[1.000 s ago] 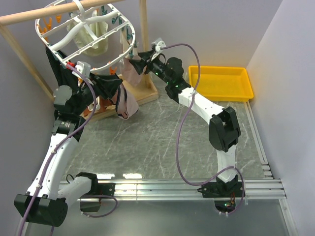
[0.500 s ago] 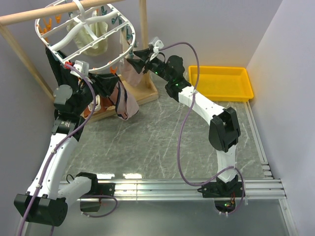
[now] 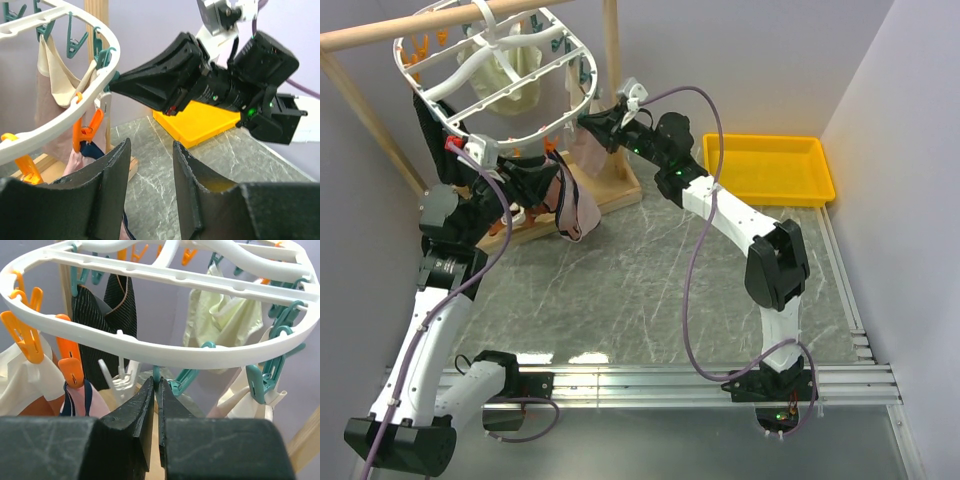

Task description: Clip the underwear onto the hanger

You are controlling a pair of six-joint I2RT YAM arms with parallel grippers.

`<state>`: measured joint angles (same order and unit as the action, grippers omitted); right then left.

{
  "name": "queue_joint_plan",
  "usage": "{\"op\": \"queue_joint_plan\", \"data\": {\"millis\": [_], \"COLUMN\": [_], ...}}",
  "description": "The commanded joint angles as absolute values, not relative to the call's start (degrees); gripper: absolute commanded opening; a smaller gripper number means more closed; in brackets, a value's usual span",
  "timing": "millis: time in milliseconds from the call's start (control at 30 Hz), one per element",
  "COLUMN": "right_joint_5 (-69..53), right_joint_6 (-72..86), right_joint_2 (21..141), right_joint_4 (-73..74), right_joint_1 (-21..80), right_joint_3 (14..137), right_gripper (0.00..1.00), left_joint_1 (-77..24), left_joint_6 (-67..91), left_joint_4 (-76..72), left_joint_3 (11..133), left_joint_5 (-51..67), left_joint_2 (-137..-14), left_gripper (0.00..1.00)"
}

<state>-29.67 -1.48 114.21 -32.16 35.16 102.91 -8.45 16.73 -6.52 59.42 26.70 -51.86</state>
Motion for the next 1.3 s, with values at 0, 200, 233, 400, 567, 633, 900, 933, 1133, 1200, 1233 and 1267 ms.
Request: {"op": "queue_joint_plan", "data": {"millis": [0, 200, 233, 400, 567, 633, 900, 933, 1133, 1200, 1233, 1267], "right_joint_5": [-30.4, -31.1, -31.3, -31.5, -31.0, -30.8, -31.9, -31.9, -31.6, -31.2, -31.0, -30.9], "right_joint_6": [-0.5, 3.5, 4.2, 4.2, 2.9, 2.4, 5.3, 6.1, 7.6, 7.7, 7.7, 7.6], "right_joint_2": [109.6, 106.8, 106.2, 104.2, 101.5, 100.5, 97.7, 97.4, 96.2, 95.7, 95.5, 95.3], "right_joint_4": [-32.3, -30.0, -29.5, -25.9, -23.6, -22.7, -20.6, -20.4, -19.2, -19.2, -19.2, -19.1], "right_joint_1": [35.2, 35.9, 36.0, 37.4, 38.1, 38.1, 38.6, 38.7, 39.7, 40.2, 40.3, 40.5], "right_joint_3": [103.5, 102.2, 102.1, 101.0, 98.6, 97.5, 96.0, 96.0, 94.7, 93.8, 93.5, 93.4], "right_gripper": [0.00, 0.00, 0.00, 0.00, 0.00, 0.00, 0.00, 0.00, 0.00, 0.00, 0.00, 0.00], "left_joint_1": [-8.6, -9.5, -9.7, -11.2, -12.7, -13.2, -16.5, -16.8, -18.5, -19.0, -19.2, -19.2], "left_joint_6": [13.5, 9.4, 8.4, 6.8, 5.3, 5.4, 2.9, 2.0, 0.7, -1.3, -1.5, -1.5], "left_joint_4": [-6.4, -6.9, -7.0, -7.3, -6.5, -6.8, -8.7, -8.9, -9.0, -9.8, -10.2, -10.7], "left_joint_3": [58.4, 57.0, 57.0, 56.8, 57.1, 57.3, 58.4, 58.8, 60.6, 60.8, 61.1, 61.2], "left_joint_5": [29.1, 29.2, 29.3, 30.8, 30.7, 30.1, 23.8, 22.4, 17.7, 16.9, 16.6, 16.4], "left_joint_2": [-50.9, -50.1, -50.1, -49.7, -49.9, -50.4, -53.2, -53.5, -56.1, -56.8, -57.0, -57.1], "left_gripper": [0.44, 0.45, 0.46, 0.46, 0.46, 0.46, 0.48, 0.48, 0.52, 0.52, 0.53, 0.53]}}
